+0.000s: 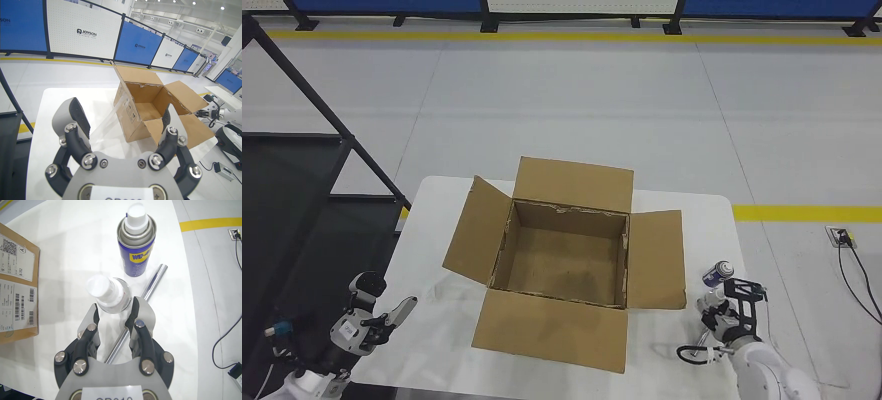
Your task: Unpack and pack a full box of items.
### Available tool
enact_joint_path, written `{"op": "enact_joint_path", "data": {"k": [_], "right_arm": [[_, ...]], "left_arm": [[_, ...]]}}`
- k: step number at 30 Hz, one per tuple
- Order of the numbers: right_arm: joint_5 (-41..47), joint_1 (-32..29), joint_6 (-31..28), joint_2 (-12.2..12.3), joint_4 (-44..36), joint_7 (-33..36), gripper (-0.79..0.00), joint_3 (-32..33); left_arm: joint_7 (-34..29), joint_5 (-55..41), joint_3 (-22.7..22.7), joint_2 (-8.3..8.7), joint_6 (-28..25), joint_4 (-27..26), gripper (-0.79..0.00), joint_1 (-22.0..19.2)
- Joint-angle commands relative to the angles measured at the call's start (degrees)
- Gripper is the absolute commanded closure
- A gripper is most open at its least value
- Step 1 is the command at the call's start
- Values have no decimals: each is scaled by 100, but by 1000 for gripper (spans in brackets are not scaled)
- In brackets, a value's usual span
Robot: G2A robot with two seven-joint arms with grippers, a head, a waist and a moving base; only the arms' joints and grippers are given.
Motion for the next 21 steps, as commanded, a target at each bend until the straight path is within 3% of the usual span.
{"op": "enact_joint_path", "data": {"k": [1, 18, 19, 20, 21], "right_arm": [[6, 56, -31, -9, 37, -10, -379, -33], [-6, 544, 38, -126, 290, -116, -376, -473], [-11, 563, 50, -132, 302, -115, -391, -493], [-19, 576, 52, -137, 309, -110, -480, -506], [-28, 577, 48, -138, 310, -88, -650, -506]], "left_arm": [[0, 0, 0, 0, 0, 0, -785, 0], [0, 0, 0, 0, 0, 0, -785, 0], [0, 0, 0, 0, 0, 0, -785, 0], [0, 0, 0, 0, 0, 0, -785, 0], [0, 0, 0, 0, 0, 0, -785, 0]]}}
